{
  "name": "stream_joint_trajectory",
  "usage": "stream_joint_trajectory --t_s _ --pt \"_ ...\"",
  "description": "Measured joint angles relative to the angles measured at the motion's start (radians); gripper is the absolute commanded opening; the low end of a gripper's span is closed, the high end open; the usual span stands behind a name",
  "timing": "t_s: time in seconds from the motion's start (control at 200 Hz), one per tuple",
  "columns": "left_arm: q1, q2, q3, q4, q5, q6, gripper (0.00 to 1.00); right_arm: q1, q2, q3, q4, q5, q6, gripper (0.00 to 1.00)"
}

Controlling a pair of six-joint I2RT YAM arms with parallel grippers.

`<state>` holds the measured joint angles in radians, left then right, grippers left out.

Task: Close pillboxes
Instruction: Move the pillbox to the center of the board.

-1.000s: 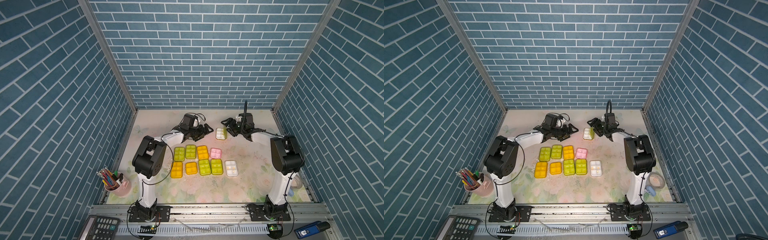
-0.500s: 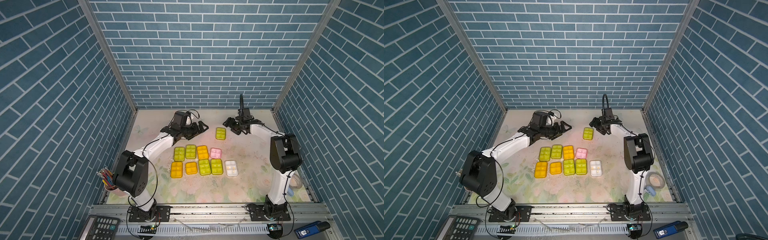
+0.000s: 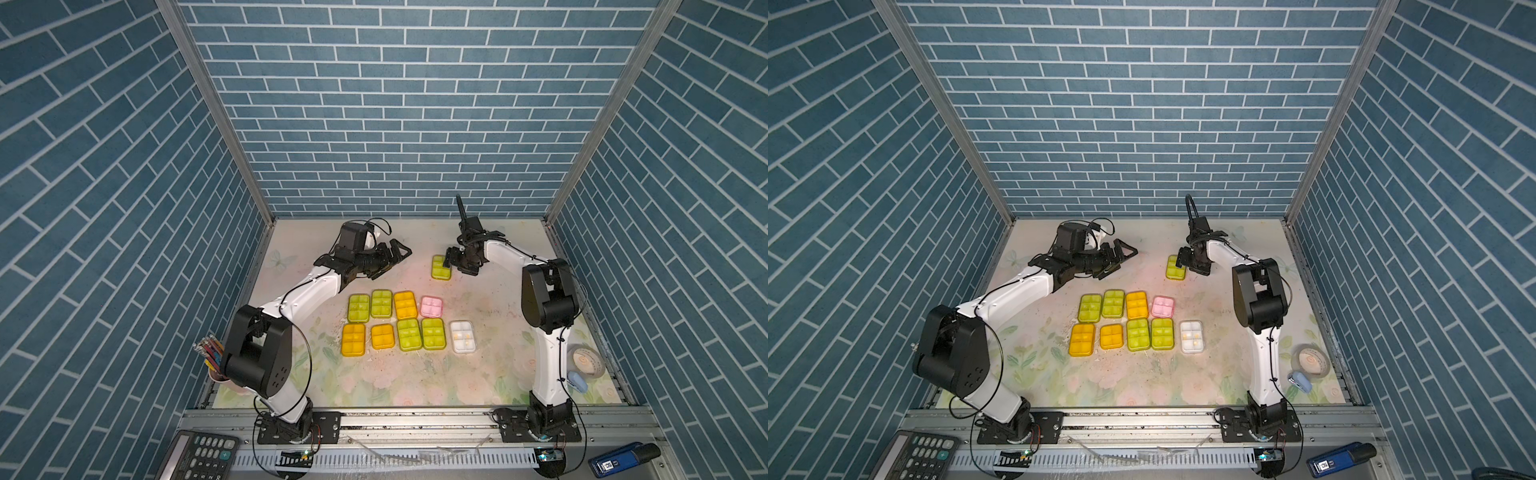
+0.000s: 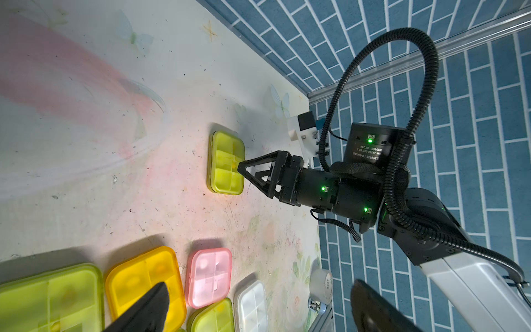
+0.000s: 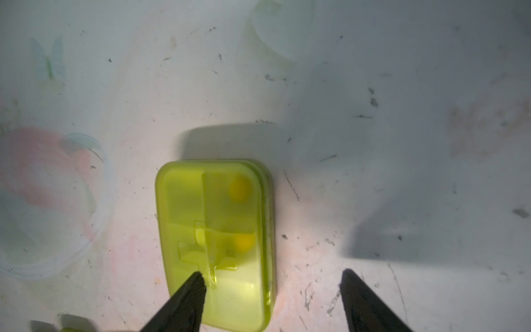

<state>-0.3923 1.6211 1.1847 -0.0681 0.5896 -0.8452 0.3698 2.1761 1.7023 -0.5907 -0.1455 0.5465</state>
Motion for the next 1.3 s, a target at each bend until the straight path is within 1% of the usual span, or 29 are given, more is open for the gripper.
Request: stream_joint_trajectory --t_s 0.345,0.595,0.755,0.995,1.115,1.3 --pt "0.0 0.0 -0.002 0.011 0.014 -0.013 1.0 0.045 0.054 0.072 -0.056 0.036 -0.033 0.75" --pt "0.0 0.0 -0.002 0.014 0.018 -0.013 1.0 0.055 0.055 0.074 -0.061 0.06 -0.05 0.76" --pt "0.0 0.0 -0.002 0.014 0.018 -0.014 1.0 0.063 0.06 0.09 -0.076 0.074 -0.058 0.83" --pt "0.005 0.0 -0.002 0.014 0.018 -0.014 1.0 0.091 0.13 0.203 -0.099 0.135 -0.058 0.86" --pt "0.01 0.0 -0.002 0.014 0.018 -0.014 1.0 0.101 0.156 0.222 -0.104 0.154 -0.057 0.85" --pt "0.014 0.0 -0.002 0.02 0.019 -0.015 0.99 0.109 0.197 0.289 -0.133 0.185 -0.056 0.75"
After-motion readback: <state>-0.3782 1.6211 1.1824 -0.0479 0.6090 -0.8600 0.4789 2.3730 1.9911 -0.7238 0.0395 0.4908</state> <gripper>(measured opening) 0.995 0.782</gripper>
